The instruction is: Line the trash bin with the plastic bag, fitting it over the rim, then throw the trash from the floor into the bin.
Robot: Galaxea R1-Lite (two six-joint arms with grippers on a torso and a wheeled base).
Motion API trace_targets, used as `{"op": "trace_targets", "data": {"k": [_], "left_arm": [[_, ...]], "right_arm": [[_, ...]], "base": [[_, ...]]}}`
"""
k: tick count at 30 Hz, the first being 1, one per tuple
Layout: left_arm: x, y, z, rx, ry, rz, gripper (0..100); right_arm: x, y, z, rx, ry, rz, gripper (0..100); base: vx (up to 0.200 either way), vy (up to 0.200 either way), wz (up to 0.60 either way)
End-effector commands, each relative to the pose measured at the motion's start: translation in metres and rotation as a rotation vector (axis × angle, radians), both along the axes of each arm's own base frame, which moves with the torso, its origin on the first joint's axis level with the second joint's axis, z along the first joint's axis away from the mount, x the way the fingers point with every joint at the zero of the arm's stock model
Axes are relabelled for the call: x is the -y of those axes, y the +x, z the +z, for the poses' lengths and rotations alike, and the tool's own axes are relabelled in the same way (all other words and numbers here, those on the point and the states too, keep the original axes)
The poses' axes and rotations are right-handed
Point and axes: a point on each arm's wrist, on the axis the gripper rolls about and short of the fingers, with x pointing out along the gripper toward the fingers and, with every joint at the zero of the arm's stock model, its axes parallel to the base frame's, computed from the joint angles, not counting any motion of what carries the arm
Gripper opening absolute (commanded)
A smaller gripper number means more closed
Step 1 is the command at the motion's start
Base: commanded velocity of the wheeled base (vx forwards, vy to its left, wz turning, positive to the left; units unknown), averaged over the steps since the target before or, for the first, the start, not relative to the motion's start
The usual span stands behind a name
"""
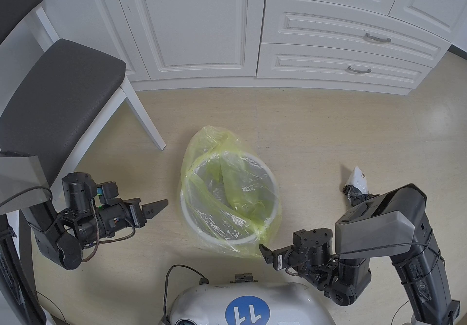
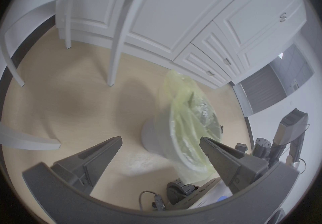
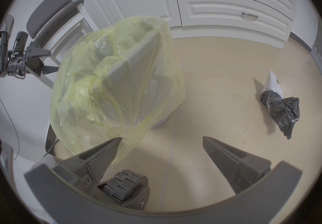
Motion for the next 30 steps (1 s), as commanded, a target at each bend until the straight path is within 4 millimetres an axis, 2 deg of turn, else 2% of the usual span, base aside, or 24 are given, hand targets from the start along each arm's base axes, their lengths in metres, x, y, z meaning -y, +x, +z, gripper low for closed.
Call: {"op": "trace_targets", "data": {"k": [1,3,7,8,12,14,16,21,26,30], "left_arm": [[0.024,-0.009,-0.004,0.012,0.015,-0.058,100],[0.036,-0.011,-0.003,0.035,0.028,-0.048,100],[0.065,-0.011,-0.017,0.029,0.098,0.009,100],[0.066,-0.011,-0.019,0.027,0.102,0.013,100],[0.085,0.004,-0.038,0.035,0.139,0.074,100],[0.088,0.008,-0.041,0.045,0.144,0.093,100],[0.1,0.017,-0.048,0.087,0.139,0.137,100],[0.107,0.027,-0.049,0.126,0.118,0.152,100],[0.111,0.042,-0.051,0.16,0.134,0.25,100],[0.11,0.045,-0.046,0.176,0.128,0.273,100]], "right_arm": [[-0.001,-0.002,0.0,0.006,0.005,0.007,100],[-0.001,-0.002,-0.001,0.006,0.005,0.005,100],[0.0,-0.002,-0.004,-0.002,-0.001,0.005,100],[0.0,-0.002,-0.004,-0.002,-0.001,0.005,100],[0.0,-0.002,-0.008,-0.009,-0.007,0.005,100],[0.0,-0.002,-0.008,-0.009,-0.007,0.005,100],[0.0,-0.001,-0.013,-0.015,-0.011,0.004,100],[0.0,-0.001,-0.018,-0.022,-0.017,0.002,100],[0.0,0.0,-0.021,-0.028,-0.02,0.002,100],[0.001,0.0,-0.021,-0.029,-0.019,0.004,100]], "base": [[0.0,0.0,0.0],[0.0,0.0,0.0],[0.0,0.0,0.0],[0.0,0.0,0.0],[0.0,0.0,0.0],[0.0,0.0,0.0],[0.0,0.0,0.0],[0.0,0.0,0.0],[0.0,0.0,0.0],[0.0,0.0,0.0]]}}
